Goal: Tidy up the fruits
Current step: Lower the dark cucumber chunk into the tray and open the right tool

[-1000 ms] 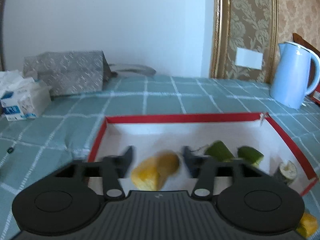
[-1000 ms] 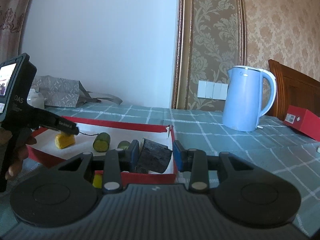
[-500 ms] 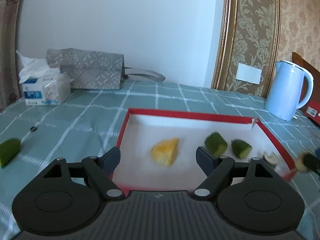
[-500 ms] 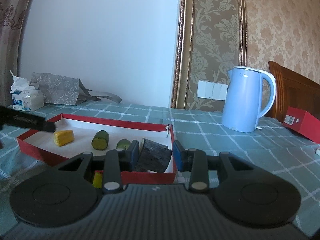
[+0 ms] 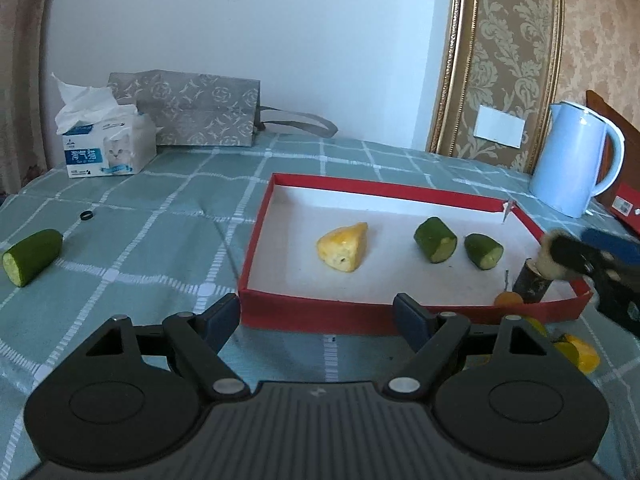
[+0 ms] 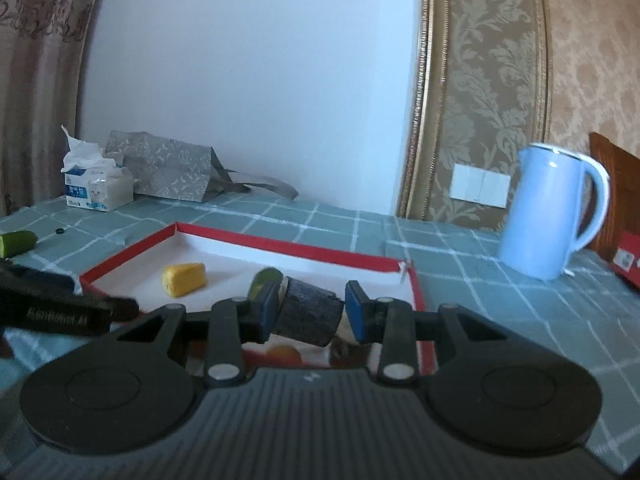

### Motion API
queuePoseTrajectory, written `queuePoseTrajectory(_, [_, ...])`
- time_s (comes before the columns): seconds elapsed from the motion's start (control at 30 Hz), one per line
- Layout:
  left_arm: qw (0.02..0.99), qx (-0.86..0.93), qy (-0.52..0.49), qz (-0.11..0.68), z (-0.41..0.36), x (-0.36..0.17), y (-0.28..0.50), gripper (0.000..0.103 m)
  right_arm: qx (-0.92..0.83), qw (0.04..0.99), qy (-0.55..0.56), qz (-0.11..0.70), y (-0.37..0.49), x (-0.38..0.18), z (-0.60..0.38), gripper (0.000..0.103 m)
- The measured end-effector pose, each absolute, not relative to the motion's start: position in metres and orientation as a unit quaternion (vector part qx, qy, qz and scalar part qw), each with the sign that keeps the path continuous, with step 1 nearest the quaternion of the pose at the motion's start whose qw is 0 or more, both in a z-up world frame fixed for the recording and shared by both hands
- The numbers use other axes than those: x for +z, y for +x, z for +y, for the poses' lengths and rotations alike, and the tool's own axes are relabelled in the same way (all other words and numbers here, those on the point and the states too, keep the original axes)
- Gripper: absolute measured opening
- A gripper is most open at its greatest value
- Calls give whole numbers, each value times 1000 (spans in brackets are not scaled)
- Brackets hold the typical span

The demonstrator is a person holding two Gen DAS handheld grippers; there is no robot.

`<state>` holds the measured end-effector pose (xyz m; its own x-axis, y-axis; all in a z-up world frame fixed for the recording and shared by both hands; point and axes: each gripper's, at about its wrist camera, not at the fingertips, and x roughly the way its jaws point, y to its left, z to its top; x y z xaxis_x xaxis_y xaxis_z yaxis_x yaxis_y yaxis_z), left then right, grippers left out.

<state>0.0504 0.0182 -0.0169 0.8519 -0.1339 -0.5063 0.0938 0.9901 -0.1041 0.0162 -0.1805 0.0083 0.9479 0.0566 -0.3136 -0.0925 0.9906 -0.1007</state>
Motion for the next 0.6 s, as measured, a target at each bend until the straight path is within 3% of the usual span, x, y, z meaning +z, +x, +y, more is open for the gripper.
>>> queuePoseTrajectory(0.47, [961, -66, -45, 265, 21, -15, 51, 83, 22, 962, -42, 270, 101, -11, -154, 35])
queuePoseTrajectory(0.5, [961, -66, -45, 265, 21, -15, 51, 83, 22, 963, -36, 268, 102, -11, -154, 38])
queuePoseTrajectory(0.57, [961, -66, -47, 266, 21, -15, 52, 83, 20, 963, -42, 264, 102, -10, -151, 63])
queuePoseTrajectory(0.6, [960, -66, -48, 266, 21, -15, 52, 83, 14, 965, -46, 256, 100, -9, -150, 68])
